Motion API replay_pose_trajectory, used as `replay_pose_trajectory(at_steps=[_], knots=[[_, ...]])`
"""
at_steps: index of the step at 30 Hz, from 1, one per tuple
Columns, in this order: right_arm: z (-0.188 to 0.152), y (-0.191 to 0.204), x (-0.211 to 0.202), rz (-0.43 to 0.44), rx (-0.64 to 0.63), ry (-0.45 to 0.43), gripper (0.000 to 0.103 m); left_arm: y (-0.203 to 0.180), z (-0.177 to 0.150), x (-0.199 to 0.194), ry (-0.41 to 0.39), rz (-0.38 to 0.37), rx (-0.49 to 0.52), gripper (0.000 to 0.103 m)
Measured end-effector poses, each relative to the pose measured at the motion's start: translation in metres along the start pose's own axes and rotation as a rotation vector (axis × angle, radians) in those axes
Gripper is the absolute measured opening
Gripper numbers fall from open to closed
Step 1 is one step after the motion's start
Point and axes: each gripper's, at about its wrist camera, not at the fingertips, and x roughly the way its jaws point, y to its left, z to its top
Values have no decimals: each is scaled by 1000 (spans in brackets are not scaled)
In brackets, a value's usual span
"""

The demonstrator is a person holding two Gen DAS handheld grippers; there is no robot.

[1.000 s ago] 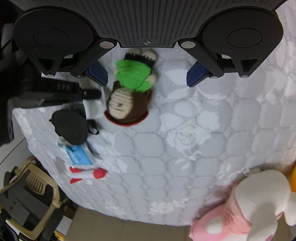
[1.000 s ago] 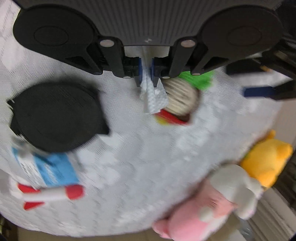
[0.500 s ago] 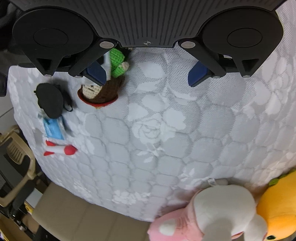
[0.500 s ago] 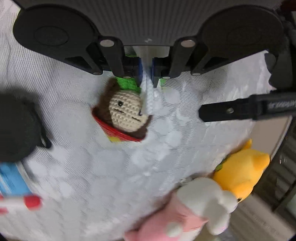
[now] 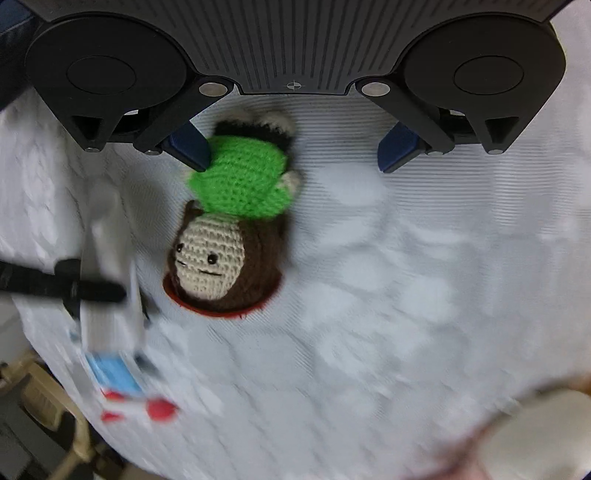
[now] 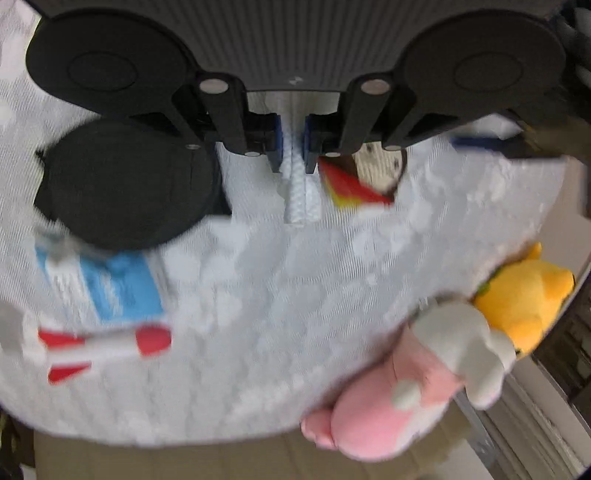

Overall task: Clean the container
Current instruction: 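Grasp the crocheted doll in green with the left tool and lift it, then wipe the doll with the right tool's tissue while left tool holds the doll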

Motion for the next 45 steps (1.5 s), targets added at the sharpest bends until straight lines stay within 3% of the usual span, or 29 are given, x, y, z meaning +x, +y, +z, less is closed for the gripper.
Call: replay_pose_trajectory(at_steps=[2, 5, 6, 7, 8, 11, 12, 14, 16, 17, 19, 22, 25, 30, 33, 35, 39, 40, 42, 44, 45], knots=[[1, -5, -2, 15, 30, -14, 12, -6, 4, 12, 9, -41, -1, 100], [-2, -10, -3, -6, 25, -23, 12, -16, 11, 19, -59, -1, 6, 100], [0, -8, -2, -22, 22, -30, 12, -21, 12, 18, -86, 14, 22, 89], [1, -8, -4, -42, 19, -46, 12, -26, 12, 16, -115, 31, 40, 55], [2, -8, -6, -59, 17, -62, 12, -37, 11, 11, -148, 82, 112, 57], [4, -11, -14, -65, 28, -108, 12, -91, -12, 9, -322, 487, 567, 58], [6, -12, -17, -36, 36, -123, 12, -105, -25, 17, -347, 585, 703, 57], [8, -9, -23, 84, 65, -145, 12, -119, -42, 28, -308, 580, 808, 62], [10, -4, -26, 192, 84, -157, 12, -133, -56, 34, -297, 549, 866, 74], [10, 0, -25, 234, 85, -156, 12, -140, -62, 35, -306, 553, 904, 75], [6, 9, -15, 275, 46, -111, 12, -145, -67, 29, -301, 496, 898, 88], [-8, 20, 6, 197, -31, -3, 10, -148, -72, 19, -280, 401, 877, 93], [-15, 22, 5, 168, -43, 38, 8, -136, -67, -6, -234, 288, 774, 93], [-23, 18, -1, 105, -20, 80, 9, -78, -48, -35, -107, 60, 433, 98], [-29, 18, -2, 76, -3, 100, 11, -44, -39, -24, -30, -30, 240, 99], [-34, 19, -2, 48, -9, 115, 12, -33, -34, -15, -1, -64, 165, 98], [-46, 12, -4, -26, 3, 156, 12, -45, -36, -10, 15, -95, 204, 97], [-46, 8, -5, -47, 18, 156, 12, -52, -37, -9, 12, -96, 232, 92], [-44, 9, -15, -92, 3, 104, 12, -65, -34, -7, 7, -78, 287, 78], [-42, 15, -27, -111, -30, 37, 12, -75, -33, -3, -1, -34, 345, 78], [-39, 20, -34, -66, -40, -1, 12, -79, -32, -1, 1, -24, 365, 78]])
